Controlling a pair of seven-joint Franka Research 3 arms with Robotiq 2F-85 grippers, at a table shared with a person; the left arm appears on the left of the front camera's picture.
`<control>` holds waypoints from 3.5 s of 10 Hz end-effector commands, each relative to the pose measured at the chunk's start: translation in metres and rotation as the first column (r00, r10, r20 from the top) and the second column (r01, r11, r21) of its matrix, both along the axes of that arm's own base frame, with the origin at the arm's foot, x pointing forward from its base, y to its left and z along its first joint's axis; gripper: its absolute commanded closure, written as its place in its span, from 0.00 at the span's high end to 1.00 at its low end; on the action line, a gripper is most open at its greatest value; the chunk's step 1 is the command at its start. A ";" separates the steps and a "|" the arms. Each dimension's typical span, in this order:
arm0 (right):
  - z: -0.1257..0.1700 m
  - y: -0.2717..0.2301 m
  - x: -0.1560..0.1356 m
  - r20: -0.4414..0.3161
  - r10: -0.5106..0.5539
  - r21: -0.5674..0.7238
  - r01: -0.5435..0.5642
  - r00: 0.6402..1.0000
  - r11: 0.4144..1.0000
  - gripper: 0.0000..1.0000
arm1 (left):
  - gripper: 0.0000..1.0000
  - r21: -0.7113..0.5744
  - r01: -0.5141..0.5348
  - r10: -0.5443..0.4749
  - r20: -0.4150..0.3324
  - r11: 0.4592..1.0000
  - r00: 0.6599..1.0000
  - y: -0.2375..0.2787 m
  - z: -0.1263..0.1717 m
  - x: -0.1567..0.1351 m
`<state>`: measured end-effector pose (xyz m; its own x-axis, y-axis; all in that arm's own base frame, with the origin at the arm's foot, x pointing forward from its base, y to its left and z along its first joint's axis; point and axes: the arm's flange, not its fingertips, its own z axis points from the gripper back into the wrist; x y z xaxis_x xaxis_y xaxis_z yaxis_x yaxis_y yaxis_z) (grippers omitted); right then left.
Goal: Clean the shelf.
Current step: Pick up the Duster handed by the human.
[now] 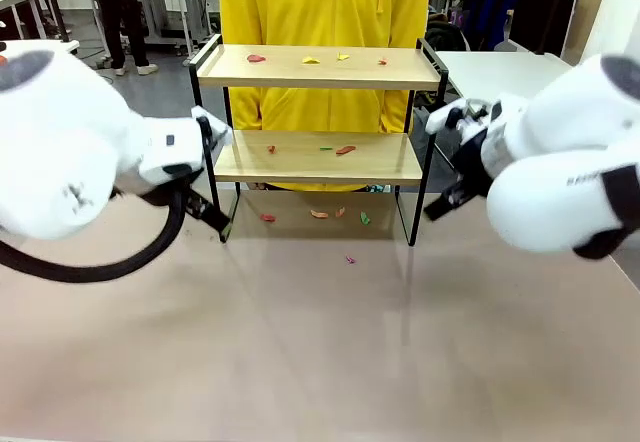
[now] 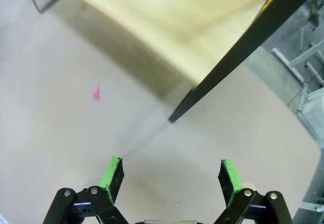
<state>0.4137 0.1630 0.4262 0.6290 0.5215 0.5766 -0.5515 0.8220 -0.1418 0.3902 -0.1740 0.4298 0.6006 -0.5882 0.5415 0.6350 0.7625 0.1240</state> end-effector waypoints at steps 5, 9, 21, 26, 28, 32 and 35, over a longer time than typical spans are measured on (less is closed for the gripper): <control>0.087 -0.103 0.016 0.036 0.292 0.080 -0.294 0.956 0.952 1.00 | 1.00 -0.136 0.395 -0.411 -0.122 0.909 0.904 0.100 0.121 0.034; 0.056 -0.183 0.056 0.080 0.541 0.081 -0.546 0.837 0.834 1.00 | 1.00 -0.167 0.694 -0.684 0.123 0.700 0.719 0.201 0.096 0.062; 0.027 -0.227 0.091 0.145 0.574 0.229 -0.592 0.806 0.773 1.00 | 1.00 -0.301 0.712 -0.650 0.292 0.634 0.702 0.271 0.068 0.109; -0.023 -0.268 0.186 0.336 0.615 0.484 -0.691 0.713 0.537 1.00 | 1.00 -0.503 0.766 -0.574 0.514 0.401 0.638 0.337 0.015 0.215; -0.041 -0.278 0.192 0.400 0.590 0.475 -0.709 0.701 0.521 1.00 | 1.00 -0.508 0.798 -0.548 0.587 0.324 0.596 0.347 -0.007 0.219; -0.057 -0.296 0.188 0.472 0.563 0.481 -0.734 0.678 0.480 1.00 | 1.00 -0.443 0.822 -0.479 0.669 0.357 0.569 0.359 -0.044 0.223; -0.059 -0.300 0.187 0.494 0.545 0.479 -0.735 0.678 0.480 1.00 | 1.00 -0.466 0.801 -0.455 0.660 0.377 0.598 0.355 -0.056 0.223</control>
